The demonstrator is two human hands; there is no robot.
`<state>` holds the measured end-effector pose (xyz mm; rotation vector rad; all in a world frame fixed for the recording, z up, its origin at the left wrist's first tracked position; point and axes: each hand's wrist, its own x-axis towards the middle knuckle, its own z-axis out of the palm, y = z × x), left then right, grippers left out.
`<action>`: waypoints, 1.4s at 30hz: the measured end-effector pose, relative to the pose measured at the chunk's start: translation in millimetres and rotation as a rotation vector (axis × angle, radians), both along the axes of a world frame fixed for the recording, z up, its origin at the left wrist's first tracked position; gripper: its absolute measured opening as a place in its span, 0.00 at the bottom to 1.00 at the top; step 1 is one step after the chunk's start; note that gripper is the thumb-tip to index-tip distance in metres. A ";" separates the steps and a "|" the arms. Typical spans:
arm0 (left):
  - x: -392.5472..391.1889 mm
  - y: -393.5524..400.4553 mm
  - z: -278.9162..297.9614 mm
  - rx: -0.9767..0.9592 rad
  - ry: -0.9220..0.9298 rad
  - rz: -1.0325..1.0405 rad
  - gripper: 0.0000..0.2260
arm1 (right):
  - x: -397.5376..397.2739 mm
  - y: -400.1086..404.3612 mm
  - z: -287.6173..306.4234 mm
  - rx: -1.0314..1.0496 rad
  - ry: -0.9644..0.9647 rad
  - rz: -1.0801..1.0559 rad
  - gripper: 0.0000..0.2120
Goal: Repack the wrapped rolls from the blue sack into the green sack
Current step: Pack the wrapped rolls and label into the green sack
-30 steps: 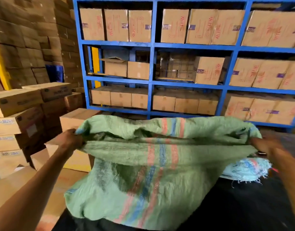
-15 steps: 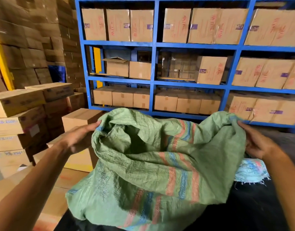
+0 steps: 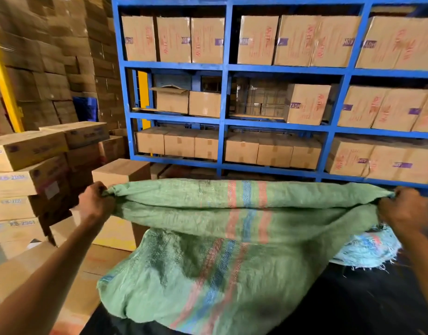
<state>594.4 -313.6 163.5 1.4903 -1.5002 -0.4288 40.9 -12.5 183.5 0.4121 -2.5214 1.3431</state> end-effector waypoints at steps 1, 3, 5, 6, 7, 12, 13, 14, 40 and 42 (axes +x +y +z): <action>-6.5 1.6 -2.1 0.054 0.068 -0.023 0.08 | 1.3 -1.4 -1.3 -0.014 -0.001 0.014 0.02; -16.3 2.8 -1.7 0.204 0.243 -0.112 0.07 | 5.6 -5.7 1.2 -0.053 -0.163 0.113 0.04; -17.0 -0.7 3.1 0.329 0.397 -0.275 0.04 | 9.5 -6.7 2.2 -0.174 -0.387 0.266 0.12; -17.8 1.0 7.5 0.386 0.459 -0.392 0.03 | 15.9 -4.9 6.5 -0.220 -0.466 0.347 0.13; -18.1 3.6 11.9 0.431 0.523 -0.506 0.04 | 20.8 -5.5 11.1 -0.260 -0.518 0.436 0.11; -25.4 12.6 30.5 0.468 0.586 -0.803 0.11 | 71.0 -4.5 34.7 -0.386 -0.687 0.895 0.23; -25.5 13.6 30.7 0.443 0.484 -0.783 0.10 | 73.8 -7.4 31.6 -0.364 -0.688 0.925 0.34; -25.9 13.2 28.6 0.407 0.401 -0.739 0.09 | 74.6 -11.4 26.8 -0.341 -0.691 0.926 0.42; -45.7 21.8 -15.6 0.324 0.185 -0.674 0.17 | 174.3 -99.6 -70.8 0.014 -0.275 0.589 0.18; -39.9 22.6 -11.9 0.419 0.329 -0.788 0.21 | 178.3 -99.9 -70.8 0.082 -0.020 0.477 0.16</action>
